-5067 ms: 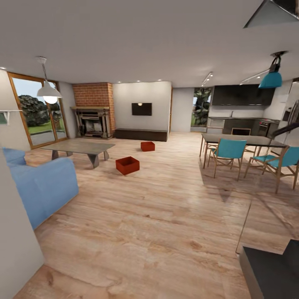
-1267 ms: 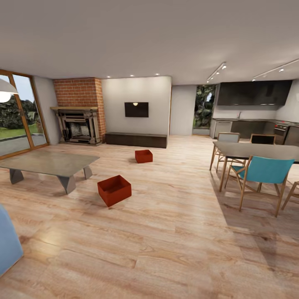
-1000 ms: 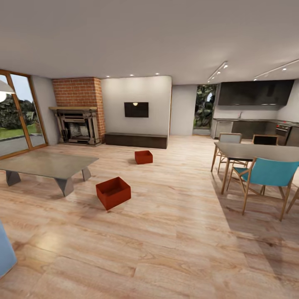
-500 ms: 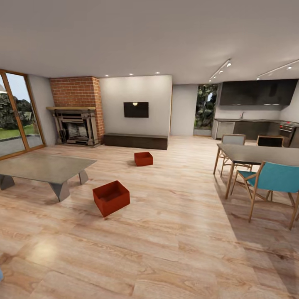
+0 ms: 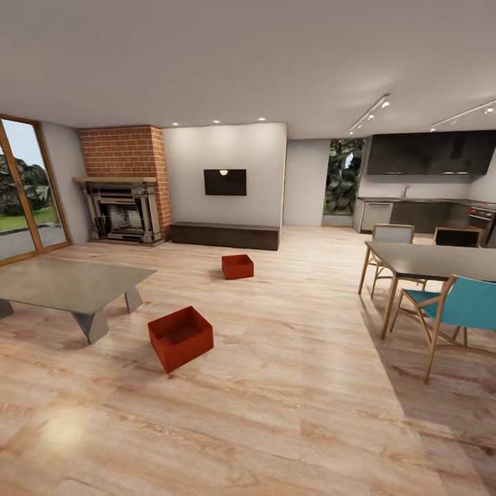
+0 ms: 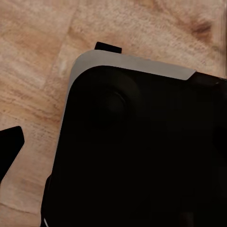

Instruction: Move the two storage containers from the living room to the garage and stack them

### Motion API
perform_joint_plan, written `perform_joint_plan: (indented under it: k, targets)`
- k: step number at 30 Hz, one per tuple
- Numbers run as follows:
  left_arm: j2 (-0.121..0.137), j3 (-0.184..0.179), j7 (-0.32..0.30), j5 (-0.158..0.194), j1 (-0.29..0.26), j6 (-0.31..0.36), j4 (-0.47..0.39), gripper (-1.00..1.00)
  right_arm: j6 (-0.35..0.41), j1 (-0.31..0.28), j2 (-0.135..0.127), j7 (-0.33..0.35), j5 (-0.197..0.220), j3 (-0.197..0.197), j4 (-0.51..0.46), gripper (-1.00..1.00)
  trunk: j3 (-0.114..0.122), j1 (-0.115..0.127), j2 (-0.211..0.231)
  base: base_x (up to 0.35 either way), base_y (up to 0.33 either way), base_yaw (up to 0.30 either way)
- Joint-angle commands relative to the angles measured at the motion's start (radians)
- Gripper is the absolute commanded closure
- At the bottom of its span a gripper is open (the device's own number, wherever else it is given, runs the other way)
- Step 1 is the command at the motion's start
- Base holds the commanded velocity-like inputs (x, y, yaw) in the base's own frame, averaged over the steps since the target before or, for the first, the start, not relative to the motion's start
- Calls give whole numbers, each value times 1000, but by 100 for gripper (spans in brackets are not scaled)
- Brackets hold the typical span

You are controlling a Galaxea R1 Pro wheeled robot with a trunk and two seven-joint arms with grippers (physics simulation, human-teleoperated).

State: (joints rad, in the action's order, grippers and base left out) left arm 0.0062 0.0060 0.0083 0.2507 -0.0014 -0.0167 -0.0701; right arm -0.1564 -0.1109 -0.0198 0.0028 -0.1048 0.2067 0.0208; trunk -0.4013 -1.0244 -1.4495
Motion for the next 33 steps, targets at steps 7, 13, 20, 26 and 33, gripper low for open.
perform_joint_plan:
  k: [7,13,20,26,33]
  targets:
    - [0,0,1,4,0,0,0,-100,-4,-1,-2,2,-10,-2,2,-100,-1,-1,0,324,0,0]
    - [0,0,1,4,0,1,0,-100,-3,-1,-1,3,-4,-8,2,-100,-1,-1,0,324,0,0]
    - [0,0,1,4,0,1,0,-100,-3,-1,-3,2,-3,-16,2,-100,-1,-1,0,324,0,72]
    - [0,0,1,4,0,1,0,-100,-3,-1,-3,2,-3,-18,2,-100,-1,-1,0,324,0,243]
    - [0,0,1,4,0,1,0,-100,-3,-1,-3,2,-3,-17,2,-100,-1,-1,0,324,0,252]
